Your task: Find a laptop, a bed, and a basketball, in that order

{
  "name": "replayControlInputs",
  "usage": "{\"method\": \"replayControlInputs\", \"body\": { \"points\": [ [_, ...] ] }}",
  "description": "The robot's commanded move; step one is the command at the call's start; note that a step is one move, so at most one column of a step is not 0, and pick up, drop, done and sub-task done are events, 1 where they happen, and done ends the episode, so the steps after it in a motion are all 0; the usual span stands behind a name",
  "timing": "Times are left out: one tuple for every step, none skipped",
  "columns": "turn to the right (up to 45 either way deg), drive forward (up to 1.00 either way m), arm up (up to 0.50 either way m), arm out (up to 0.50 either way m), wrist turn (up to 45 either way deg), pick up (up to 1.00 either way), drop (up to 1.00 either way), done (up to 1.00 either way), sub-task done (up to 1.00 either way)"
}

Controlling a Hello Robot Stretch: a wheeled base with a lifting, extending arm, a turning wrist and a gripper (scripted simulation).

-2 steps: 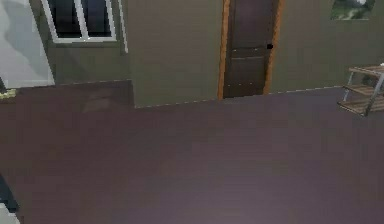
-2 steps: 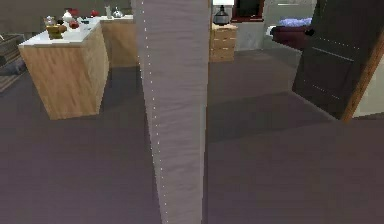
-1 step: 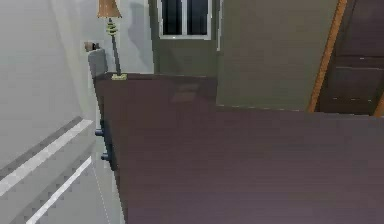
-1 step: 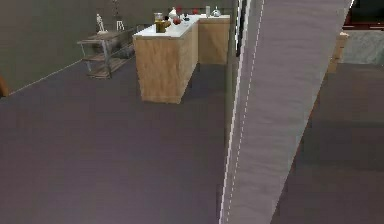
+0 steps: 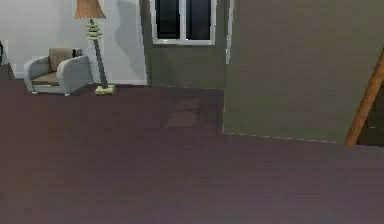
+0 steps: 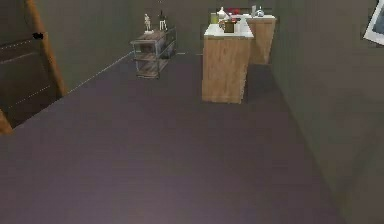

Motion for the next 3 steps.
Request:
{"method": "replayControlInputs", "body": {
  "points": [
    [-36.0, 0.0, 0.0, 0.0, 0.0, 0.0, 0.0, 0.0, 0.0],
    [0.0, 0.3, 0.0, 0.0, 0.0, 0.0, 0.0, 0.0, 0.0],
    [45.0, 0.0, 0.0, 0.0, 0.0, 0.0, 0.0, 0.0, 0.0]
  ]
}}
